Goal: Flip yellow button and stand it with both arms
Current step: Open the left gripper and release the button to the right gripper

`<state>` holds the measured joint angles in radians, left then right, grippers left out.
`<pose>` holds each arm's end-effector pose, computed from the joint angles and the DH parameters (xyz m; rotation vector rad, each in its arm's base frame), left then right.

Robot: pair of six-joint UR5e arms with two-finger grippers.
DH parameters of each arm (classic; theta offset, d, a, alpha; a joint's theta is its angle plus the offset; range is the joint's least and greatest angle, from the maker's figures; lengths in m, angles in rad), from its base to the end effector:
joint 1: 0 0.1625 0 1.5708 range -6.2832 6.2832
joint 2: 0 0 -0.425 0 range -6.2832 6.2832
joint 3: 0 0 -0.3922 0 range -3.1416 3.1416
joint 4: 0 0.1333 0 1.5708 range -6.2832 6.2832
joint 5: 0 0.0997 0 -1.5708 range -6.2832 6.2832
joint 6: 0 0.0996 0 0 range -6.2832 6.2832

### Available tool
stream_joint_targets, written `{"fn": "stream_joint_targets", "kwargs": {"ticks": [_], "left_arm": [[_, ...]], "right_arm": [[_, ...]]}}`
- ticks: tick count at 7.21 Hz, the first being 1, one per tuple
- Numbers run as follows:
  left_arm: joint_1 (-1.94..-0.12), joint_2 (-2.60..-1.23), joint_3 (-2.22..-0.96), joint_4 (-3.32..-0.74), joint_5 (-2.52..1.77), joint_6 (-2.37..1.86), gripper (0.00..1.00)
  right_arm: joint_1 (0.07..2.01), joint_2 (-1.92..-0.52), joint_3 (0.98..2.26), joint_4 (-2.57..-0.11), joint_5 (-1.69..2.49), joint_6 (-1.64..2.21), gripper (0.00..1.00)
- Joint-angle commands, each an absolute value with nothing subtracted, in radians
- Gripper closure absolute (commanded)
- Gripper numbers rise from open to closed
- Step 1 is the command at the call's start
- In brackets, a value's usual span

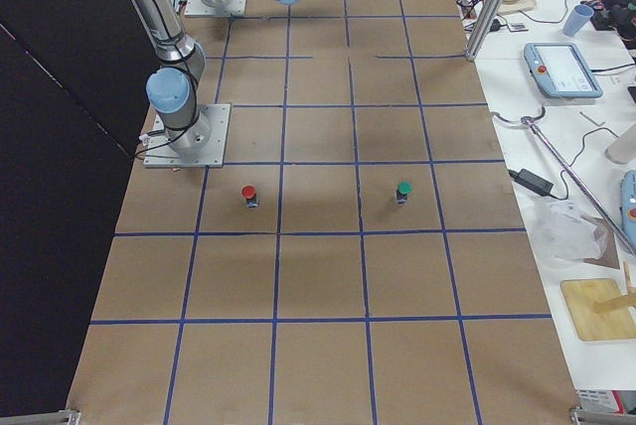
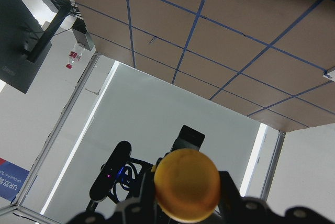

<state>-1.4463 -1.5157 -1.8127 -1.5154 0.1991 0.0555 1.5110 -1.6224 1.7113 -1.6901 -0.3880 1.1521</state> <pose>-0.1722 -0.4834 0.4814 0.1559 -1.7613 0.0142 0.1970 -0.4822 0.5175 1.1349 1.6742 0.6792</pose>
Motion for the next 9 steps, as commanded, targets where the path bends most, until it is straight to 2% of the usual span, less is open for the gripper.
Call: {"fn": "stream_joint_targets", "kwargs": {"ticks": [1, 3, 7, 9], "left_arm": [[-1.443, -1.523, -1.803, -1.522, 0.237, 0.057, 0.0], [-1.442, -1.523, -1.793, -1.52, 0.432, 0.049, 0.0], [-1.443, -1.536, -1.68, -1.546, 0.944, 0.049, 0.0], [-1.446, -1.494, -1.675, -1.598, 1.126, 0.051, 0.0]], "right_arm": [[1.471, -1.617, 1.707, -1.706, -0.402, 1.134, 0.81], [1.382, -1.618, 1.71, -1.761, -0.526, 1.026, 0.81], [1.374, -1.615, 1.716, -1.652, -1.193, 0.257, 0.83], [1.359, -1.611, 1.744, -1.67, -1.468, -0.066, 0.87]]}}
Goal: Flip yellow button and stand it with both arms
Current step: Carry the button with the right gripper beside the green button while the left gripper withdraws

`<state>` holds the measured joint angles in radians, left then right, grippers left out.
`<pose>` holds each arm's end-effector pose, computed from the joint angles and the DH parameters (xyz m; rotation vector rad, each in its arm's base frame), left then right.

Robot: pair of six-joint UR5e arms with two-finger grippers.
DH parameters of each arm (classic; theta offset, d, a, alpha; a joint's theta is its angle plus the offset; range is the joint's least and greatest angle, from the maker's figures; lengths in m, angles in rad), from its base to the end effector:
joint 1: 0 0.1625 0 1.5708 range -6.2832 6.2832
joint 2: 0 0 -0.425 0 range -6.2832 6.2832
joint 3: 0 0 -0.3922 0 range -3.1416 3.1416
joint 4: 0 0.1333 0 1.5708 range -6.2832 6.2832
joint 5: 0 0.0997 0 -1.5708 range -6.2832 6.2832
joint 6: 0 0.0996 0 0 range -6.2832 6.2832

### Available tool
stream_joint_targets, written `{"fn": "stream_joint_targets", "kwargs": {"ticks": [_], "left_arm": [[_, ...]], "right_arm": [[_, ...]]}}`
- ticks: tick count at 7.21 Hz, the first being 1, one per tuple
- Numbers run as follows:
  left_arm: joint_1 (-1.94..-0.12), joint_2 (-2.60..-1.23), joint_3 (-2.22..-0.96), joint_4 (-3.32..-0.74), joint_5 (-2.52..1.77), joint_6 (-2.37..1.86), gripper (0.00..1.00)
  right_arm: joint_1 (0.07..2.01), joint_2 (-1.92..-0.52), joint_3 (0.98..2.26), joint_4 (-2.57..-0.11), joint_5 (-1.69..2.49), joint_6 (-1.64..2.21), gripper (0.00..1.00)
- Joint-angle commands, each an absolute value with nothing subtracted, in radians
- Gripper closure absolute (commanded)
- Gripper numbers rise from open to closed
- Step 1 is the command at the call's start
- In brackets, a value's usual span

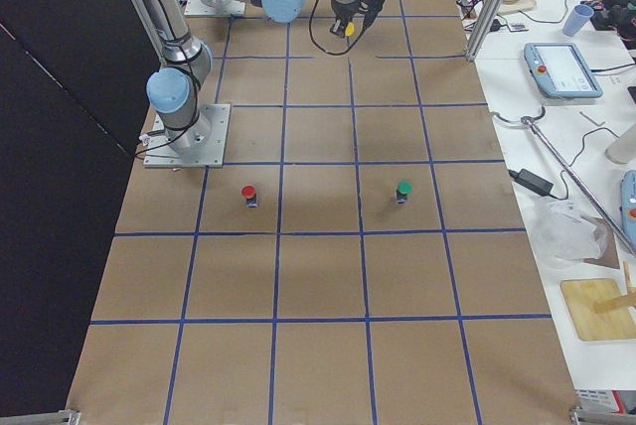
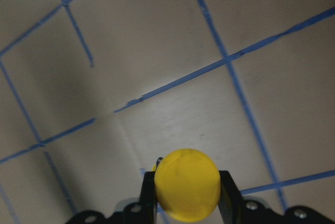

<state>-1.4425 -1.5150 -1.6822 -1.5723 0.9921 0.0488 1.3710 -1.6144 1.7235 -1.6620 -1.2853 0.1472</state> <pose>-0.1270 -0.4829 0.4761 0.1235 -2.5574 -0.0054 0.0650 -0.4920 0.4471 0.4966 2.8122 0.0148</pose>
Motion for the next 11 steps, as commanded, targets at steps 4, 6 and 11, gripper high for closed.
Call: {"fn": "stream_joint_targets", "kwargs": {"ticks": [4, 6, 11], "left_arm": [[-1.565, -1.534, -1.59, -1.638, 1.602, 0.066, 0.0], [-1.661, -1.623, -1.466, -1.653, 1.652, 0.095, 0.01], [-1.511, -1.589, -1.463, -1.678, 1.542, 0.209, 0.01]], "right_arm": [[1.13, -1.617, 2.032, -2.178, -1.559, -0.632, 0.9], [1.001, -1.618, 2.118, -2.346, -1.539, -0.852, 0.92], [0.767, -1.571, 2.187, -2.399, -1.333, -1.17, 0.92]]}}
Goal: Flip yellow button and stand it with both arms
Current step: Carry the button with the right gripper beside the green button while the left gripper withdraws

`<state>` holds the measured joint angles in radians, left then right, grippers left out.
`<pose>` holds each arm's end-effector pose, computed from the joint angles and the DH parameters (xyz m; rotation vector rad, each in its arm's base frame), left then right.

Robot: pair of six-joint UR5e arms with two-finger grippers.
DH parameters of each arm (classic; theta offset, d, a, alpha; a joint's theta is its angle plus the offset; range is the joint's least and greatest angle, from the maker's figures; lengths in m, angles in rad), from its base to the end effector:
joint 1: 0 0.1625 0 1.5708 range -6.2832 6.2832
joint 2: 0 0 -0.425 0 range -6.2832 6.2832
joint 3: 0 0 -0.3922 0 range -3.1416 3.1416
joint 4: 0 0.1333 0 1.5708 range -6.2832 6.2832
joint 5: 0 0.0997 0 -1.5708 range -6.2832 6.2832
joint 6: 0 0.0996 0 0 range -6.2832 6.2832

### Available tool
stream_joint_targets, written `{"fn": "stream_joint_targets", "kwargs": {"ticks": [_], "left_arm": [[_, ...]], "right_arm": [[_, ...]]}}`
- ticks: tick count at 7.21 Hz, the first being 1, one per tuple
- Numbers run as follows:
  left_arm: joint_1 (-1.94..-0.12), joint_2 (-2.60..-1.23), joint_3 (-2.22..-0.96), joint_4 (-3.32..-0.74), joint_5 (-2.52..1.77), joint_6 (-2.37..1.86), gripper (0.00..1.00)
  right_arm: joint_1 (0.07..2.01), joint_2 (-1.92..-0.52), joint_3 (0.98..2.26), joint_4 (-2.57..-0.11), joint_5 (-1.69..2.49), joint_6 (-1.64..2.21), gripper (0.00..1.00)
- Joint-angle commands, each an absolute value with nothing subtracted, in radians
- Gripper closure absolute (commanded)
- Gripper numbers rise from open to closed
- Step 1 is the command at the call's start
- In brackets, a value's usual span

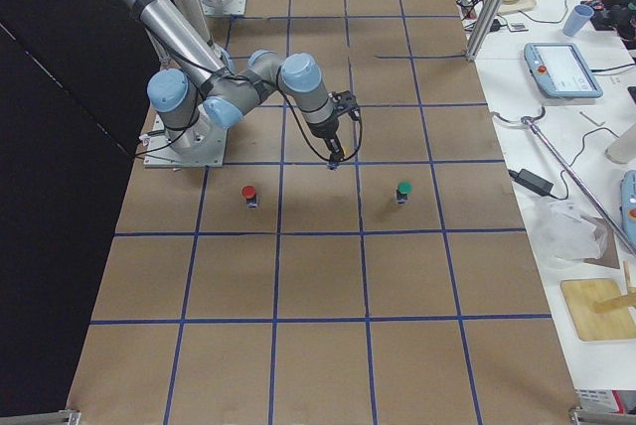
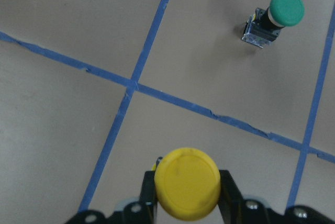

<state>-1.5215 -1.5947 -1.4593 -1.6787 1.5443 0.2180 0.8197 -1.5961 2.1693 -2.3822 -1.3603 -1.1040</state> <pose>-0.1112 -0.5046 0.5201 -0.2618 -3.1015 -0.0258 -0.1867 -0.4258 0.3035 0.5716 -2.9865 0.4752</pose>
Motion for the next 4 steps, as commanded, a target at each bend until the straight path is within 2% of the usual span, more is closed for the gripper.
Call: {"fn": "stream_joint_targets", "kwargs": {"ticks": [1, 4], "left_arm": [[-1.511, -1.591, -1.462, -1.678, 1.543, 0.14, 0.01], [-1.511, -1.591, -1.473, -1.675, 1.542, 0.146, 0.01]], "right_arm": [[0.738, -1.518, 2.187, -2.439, -1.313, -1.228, 0.92], [0.667, -1.425, 2.187, -2.503, -1.272, -1.278, 0.92]]}}
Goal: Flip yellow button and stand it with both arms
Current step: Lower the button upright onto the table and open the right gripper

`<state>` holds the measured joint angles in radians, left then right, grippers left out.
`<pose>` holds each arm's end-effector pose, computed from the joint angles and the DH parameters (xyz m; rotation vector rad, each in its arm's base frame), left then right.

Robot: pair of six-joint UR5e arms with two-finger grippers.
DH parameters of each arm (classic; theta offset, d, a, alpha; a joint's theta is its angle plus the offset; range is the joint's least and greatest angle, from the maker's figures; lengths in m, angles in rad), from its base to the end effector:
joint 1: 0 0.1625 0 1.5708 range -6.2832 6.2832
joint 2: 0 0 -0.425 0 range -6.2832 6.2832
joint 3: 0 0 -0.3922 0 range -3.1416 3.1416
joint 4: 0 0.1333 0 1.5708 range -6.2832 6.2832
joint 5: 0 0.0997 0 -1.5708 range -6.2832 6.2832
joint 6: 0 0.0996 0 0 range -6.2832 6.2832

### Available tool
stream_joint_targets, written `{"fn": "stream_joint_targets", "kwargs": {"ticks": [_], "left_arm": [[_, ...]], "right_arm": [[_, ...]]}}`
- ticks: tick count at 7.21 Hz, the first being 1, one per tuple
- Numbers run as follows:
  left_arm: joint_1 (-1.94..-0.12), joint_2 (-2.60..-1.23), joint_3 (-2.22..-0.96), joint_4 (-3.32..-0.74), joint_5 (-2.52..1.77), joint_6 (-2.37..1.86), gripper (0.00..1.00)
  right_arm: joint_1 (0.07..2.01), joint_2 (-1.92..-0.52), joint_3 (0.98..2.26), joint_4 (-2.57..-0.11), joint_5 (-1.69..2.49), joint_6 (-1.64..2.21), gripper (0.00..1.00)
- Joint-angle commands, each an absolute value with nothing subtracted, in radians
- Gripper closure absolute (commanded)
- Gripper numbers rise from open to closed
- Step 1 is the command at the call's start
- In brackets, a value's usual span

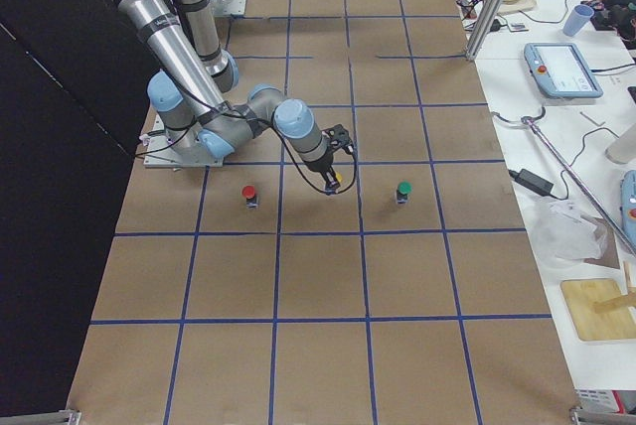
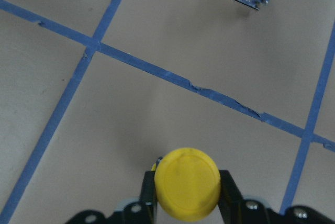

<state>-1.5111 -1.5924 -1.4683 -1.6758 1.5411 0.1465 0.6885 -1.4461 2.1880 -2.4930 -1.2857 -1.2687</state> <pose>-0.1063 -0.5046 0.5172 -0.1343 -3.1065 -0.0325 -0.2506 -0.4151 0.2430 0.6296 -3.0104 0.5205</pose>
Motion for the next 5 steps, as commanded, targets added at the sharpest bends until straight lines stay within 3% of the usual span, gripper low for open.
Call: {"fn": "stream_joint_targets", "kwargs": {"ticks": [1, 5], "left_arm": [[-1.511, -1.591, -1.471, -1.675, 1.542, 0.146, 0.01], [-1.508, -1.597, -1.471, -1.666, 1.54, 0.146, 0.01]], "right_arm": [[0.667, -1.434, 2.19, -2.493, -1.273, -1.275, 0.92], [0.666, -1.424, 2.198, -2.49, -1.24, -1.273, 0.91]]}}
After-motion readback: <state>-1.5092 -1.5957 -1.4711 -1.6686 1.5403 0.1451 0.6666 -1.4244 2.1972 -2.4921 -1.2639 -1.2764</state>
